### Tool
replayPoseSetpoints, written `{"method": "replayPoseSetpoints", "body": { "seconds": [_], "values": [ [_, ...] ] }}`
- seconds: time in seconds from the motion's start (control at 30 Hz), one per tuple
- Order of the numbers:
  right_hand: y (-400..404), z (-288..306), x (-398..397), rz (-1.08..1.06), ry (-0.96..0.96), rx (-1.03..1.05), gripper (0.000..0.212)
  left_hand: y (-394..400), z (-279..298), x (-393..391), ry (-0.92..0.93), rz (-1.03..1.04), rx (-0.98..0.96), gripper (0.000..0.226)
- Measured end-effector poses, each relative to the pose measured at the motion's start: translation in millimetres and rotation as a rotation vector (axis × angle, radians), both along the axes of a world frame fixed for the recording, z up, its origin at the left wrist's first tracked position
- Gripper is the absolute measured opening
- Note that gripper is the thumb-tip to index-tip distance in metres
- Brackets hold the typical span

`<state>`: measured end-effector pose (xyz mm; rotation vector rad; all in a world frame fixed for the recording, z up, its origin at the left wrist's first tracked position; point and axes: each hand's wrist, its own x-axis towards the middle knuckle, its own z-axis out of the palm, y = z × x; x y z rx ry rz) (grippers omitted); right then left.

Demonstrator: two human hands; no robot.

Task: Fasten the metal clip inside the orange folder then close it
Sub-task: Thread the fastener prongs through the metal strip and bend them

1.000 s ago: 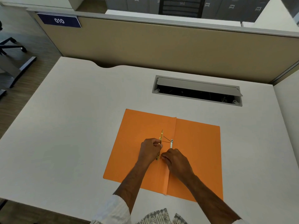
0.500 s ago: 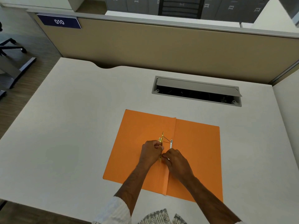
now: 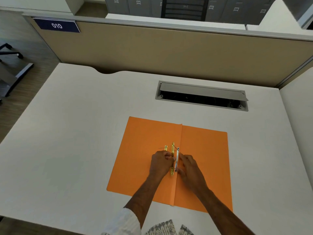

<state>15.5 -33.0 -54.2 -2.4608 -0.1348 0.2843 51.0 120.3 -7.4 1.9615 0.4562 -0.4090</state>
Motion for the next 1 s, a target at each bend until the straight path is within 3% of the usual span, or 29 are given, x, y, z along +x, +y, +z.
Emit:
{"method": "replayPoseSetpoints", "body": {
  "seconds": [0.23,0.33,0.63,1.0],
  "values": [
    [-10,1,6,0.102,-0.009,0.053,0.073,-11,-1,0,0.003,-0.043,0.039,0.011],
    [-12,0,8,0.121,-0.021,0.079,0.066,-13,-2,0,-0.005,-0.048,0.060,0.009],
    [2,8,37,-0.084,-0.049,0.157,0.039,-9,0,-6,-0.092,0.010,0.097,0.002],
    [22,16,63,-0.117,-0.069,0.037,0.018,-1,-5,-9,-0.191,0.051,0.126,0.016]
  ]
}}
